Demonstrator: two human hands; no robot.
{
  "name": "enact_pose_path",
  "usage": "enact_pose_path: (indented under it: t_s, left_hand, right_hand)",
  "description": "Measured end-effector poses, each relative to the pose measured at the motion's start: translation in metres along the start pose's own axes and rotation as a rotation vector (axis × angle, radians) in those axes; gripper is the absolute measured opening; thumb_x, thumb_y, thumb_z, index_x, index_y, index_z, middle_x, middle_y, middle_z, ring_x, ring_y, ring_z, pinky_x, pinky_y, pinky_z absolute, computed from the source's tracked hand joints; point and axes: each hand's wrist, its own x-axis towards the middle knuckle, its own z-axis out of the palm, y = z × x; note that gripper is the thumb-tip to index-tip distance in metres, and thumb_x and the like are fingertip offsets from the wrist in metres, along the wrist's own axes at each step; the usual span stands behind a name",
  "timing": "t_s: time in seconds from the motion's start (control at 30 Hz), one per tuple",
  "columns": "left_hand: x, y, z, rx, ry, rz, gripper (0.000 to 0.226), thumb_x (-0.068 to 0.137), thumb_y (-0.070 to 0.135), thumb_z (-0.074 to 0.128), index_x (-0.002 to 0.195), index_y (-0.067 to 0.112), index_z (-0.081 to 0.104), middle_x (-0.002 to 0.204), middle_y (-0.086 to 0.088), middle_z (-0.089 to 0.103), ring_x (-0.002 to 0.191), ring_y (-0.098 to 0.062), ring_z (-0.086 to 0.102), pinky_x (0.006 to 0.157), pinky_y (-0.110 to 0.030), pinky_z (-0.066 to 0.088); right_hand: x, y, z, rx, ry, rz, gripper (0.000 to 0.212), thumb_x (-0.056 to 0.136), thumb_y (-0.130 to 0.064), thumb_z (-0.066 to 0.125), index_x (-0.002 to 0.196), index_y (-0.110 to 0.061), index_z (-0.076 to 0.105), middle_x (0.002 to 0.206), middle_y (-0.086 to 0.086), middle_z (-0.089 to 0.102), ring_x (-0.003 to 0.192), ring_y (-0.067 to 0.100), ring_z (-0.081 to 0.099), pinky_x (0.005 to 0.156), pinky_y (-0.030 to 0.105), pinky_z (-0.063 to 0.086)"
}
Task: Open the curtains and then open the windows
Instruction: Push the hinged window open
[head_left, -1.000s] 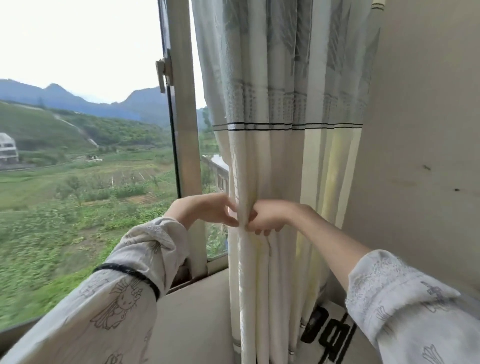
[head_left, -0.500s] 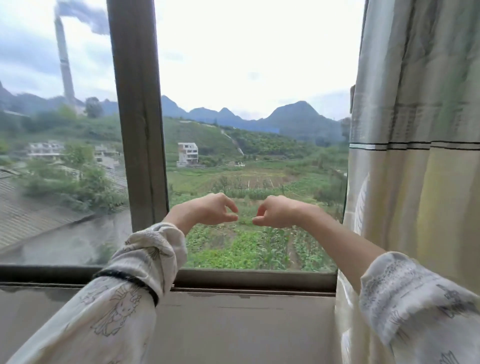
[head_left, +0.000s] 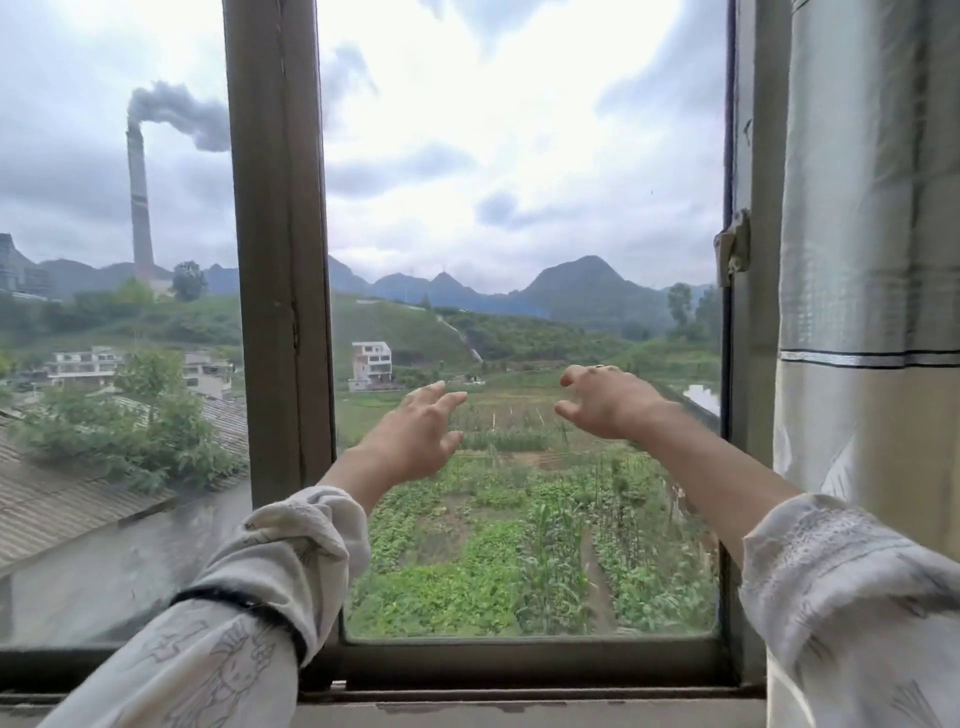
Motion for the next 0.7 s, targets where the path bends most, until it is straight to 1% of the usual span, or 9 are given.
enact_pose_path:
  t_s: [0.17, 0.23, 0.27, 0.3, 0.37, 0.4, 0.47, 0.6, 0.7]
  left_hand:
    - [0.064, 0.061, 0.012, 0.089, 0.070, 0.128, 0.066, 0.093, 0.031, 0.043, 0.146, 0.026, 0.005, 0.157, -0.006, -0.007, 0.144, -0.027, -0.005, 0.115, -0.047, 0.005]
    - [0.088, 0.084, 0.013, 0.108, 0.099, 0.154, 0.069, 0.093, 0.031, 0.043, 0.146, 0.027, -0.001, 0.156, -0.005, -0.013, 0.143, -0.027, -0.011, 0.115, -0.049, 0.000]
    - [0.102, 0.096, 0.015, 0.116, 0.116, 0.165, 0.070, 0.093, 0.031, 0.043, 0.145, 0.027, -0.003, 0.155, -0.005, -0.017, 0.142, -0.027, -0.015, 0.114, -0.050, -0.002]
    - [0.113, 0.105, 0.016, 0.120, 0.130, 0.172, 0.071, 0.093, 0.031, 0.043, 0.145, 0.027, -0.006, 0.155, -0.005, -0.020, 0.141, -0.027, -0.018, 0.113, -0.050, -0.005]
    - [0.140, 0.125, 0.021, 0.118, 0.152, 0.181, 0.074, 0.093, 0.031, 0.042, 0.144, 0.027, -0.013, 0.152, -0.004, -0.026, 0.139, -0.026, -0.024, 0.110, -0.048, -0.011]
    - [0.151, 0.132, 0.023, 0.124, 0.155, 0.183, 0.076, 0.093, 0.032, 0.041, 0.143, 0.027, -0.016, 0.151, -0.003, -0.029, 0.138, -0.026, -0.027, 0.108, -0.047, -0.013]
    - [0.170, 0.141, 0.026, 0.149, 0.156, 0.184, 0.078, 0.093, 0.034, 0.040, 0.140, 0.027, -0.022, 0.147, -0.001, -0.035, 0.135, -0.024, -0.032, 0.104, -0.047, -0.018]
    - [0.198, 0.143, 0.038, 0.187, 0.192, 0.141, 0.080, 0.094, 0.038, 0.035, 0.133, 0.029, -0.034, 0.138, 0.000, -0.049, 0.125, -0.022, -0.046, 0.098, -0.050, -0.030]
    - [0.206, 0.143, 0.054, 0.294, 0.268, 0.091, 0.082, 0.093, 0.044, 0.031, 0.122, 0.034, -0.045, 0.132, -0.001, -0.057, 0.119, -0.024, -0.051, 0.097, -0.054, -0.032]
  right_hand:
    - [0.022, 0.068, -0.025, -0.027, 0.198, 0.121, 0.043, 0.097, -0.029, 0.045, 0.136, -0.011, 0.039, 0.139, 0.012, 0.047, 0.128, 0.030, 0.044, 0.098, 0.043, 0.045]
    - [0.032, 0.090, -0.036, -0.060, 0.309, 0.138, 0.040, 0.097, -0.023, 0.045, 0.134, -0.008, 0.039, 0.137, 0.014, 0.047, 0.127, 0.031, 0.043, 0.093, 0.041, 0.044]
    - [0.039, 0.103, -0.042, -0.089, 0.378, 0.141, 0.041, 0.096, -0.019, 0.045, 0.134, -0.006, 0.038, 0.137, 0.015, 0.046, 0.129, 0.032, 0.041, 0.094, 0.041, 0.043]
    - [0.045, 0.113, -0.047, -0.131, 0.442, 0.139, 0.044, 0.095, -0.016, 0.046, 0.136, -0.003, 0.035, 0.141, 0.017, 0.042, 0.134, 0.032, 0.036, 0.100, 0.041, 0.040]
    - [0.062, 0.137, -0.054, -0.261, 0.533, 0.149, 0.058, 0.094, -0.014, 0.046, 0.144, 0.001, 0.021, 0.153, 0.020, 0.027, 0.144, 0.031, 0.019, 0.116, 0.041, 0.025]
    - [0.070, 0.147, -0.057, -0.320, 0.557, 0.162, 0.064, 0.094, -0.013, 0.045, 0.147, 0.002, 0.013, 0.157, 0.020, 0.017, 0.147, 0.031, 0.011, 0.119, 0.041, 0.017]
    - [0.086, 0.164, -0.062, -0.379, 0.588, 0.187, 0.070, 0.095, -0.014, 0.043, 0.148, 0.002, 0.000, 0.159, 0.019, 0.002, 0.148, 0.030, 0.000, 0.121, 0.040, 0.009]
    - [0.112, 0.184, -0.061, -0.376, 0.676, 0.175, 0.075, 0.096, -0.016, 0.046, 0.148, 0.003, -0.006, 0.160, 0.017, -0.006, 0.148, 0.028, -0.006, 0.121, 0.037, 0.006]
    - [0.119, 0.194, -0.055, -0.369, 0.779, 0.093, 0.062, 0.098, 0.000, 0.036, 0.147, 0.006, 0.000, 0.159, 0.022, -0.001, 0.148, 0.031, -0.001, 0.120, 0.038, 0.003]
